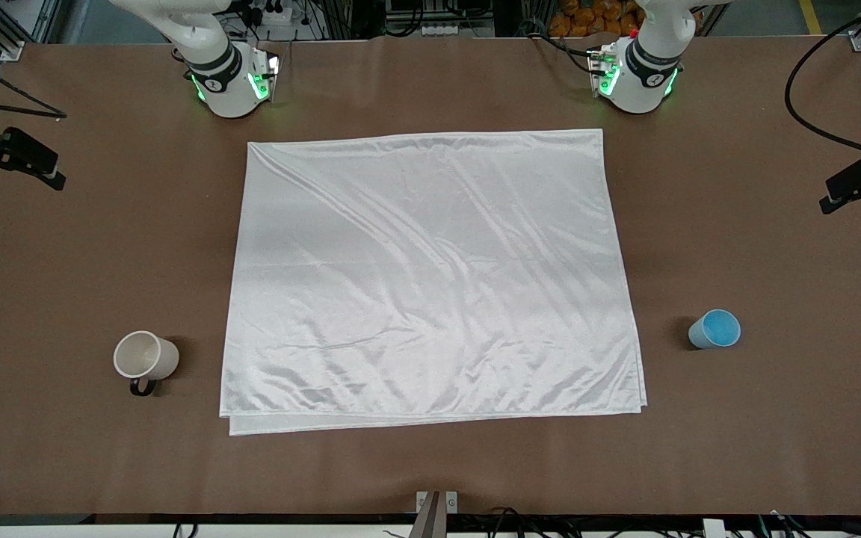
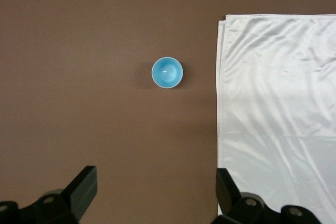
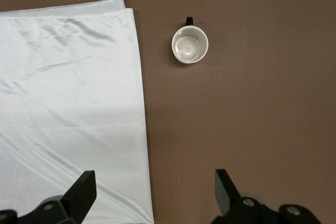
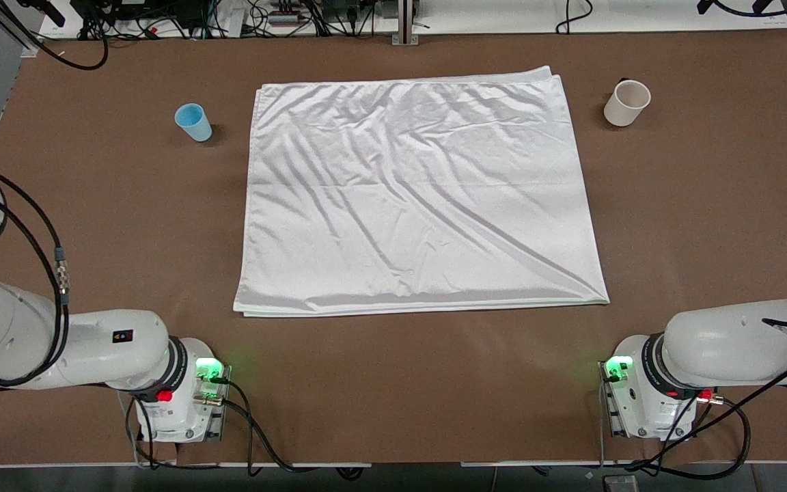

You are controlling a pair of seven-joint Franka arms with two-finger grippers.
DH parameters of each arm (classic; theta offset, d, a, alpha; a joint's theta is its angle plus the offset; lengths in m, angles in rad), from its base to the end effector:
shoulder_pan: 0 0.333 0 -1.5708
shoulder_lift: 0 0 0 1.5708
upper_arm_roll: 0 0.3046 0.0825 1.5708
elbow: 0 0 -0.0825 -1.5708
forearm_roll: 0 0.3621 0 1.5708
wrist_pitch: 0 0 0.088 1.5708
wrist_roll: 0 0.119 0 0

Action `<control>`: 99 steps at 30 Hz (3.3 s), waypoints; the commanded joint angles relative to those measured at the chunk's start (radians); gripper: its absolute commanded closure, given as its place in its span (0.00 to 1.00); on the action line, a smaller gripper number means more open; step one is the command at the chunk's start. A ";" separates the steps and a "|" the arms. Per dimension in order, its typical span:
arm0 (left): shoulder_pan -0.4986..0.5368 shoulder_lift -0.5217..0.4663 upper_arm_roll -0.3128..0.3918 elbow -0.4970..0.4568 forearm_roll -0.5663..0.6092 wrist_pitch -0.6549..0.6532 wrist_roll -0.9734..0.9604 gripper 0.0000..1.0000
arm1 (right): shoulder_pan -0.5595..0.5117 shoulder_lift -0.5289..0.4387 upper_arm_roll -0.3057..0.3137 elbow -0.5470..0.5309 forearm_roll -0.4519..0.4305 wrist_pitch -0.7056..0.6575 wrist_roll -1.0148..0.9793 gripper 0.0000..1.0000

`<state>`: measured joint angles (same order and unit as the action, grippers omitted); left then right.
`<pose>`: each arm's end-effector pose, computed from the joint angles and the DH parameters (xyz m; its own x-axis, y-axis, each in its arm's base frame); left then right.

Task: Place blue cup into white mug on cloth

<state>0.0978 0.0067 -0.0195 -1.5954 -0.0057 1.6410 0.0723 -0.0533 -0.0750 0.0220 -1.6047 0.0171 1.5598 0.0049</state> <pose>0.5400 0.0418 0.5927 0.9992 0.0063 0.0392 0.0062 -1.0000 0.0030 0.5092 -0.0134 0.6239 0.9989 -0.0360 0.0300 -0.0355 -0.9992 -0.0156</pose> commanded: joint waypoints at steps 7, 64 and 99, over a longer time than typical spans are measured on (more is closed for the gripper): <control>0.029 0.087 0.004 0.009 -0.016 0.005 -0.005 0.00 | 0.001 0.007 0.000 0.014 0.000 -0.006 -0.009 0.00; 0.037 0.613 0.003 -0.049 0.006 0.494 -0.017 0.00 | -0.039 0.543 -0.010 0.134 -0.008 0.331 -0.013 0.00; 0.045 0.630 0.003 -0.057 0.006 0.540 -0.015 0.52 | -0.059 0.733 -0.011 0.134 -0.011 0.681 -0.039 0.00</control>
<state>0.1469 0.6396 -0.0163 -1.6434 -0.0062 2.1626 0.0722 -0.1015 0.6201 0.0026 -1.5062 0.0150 2.2127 -0.0253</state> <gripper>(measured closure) 0.401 0.000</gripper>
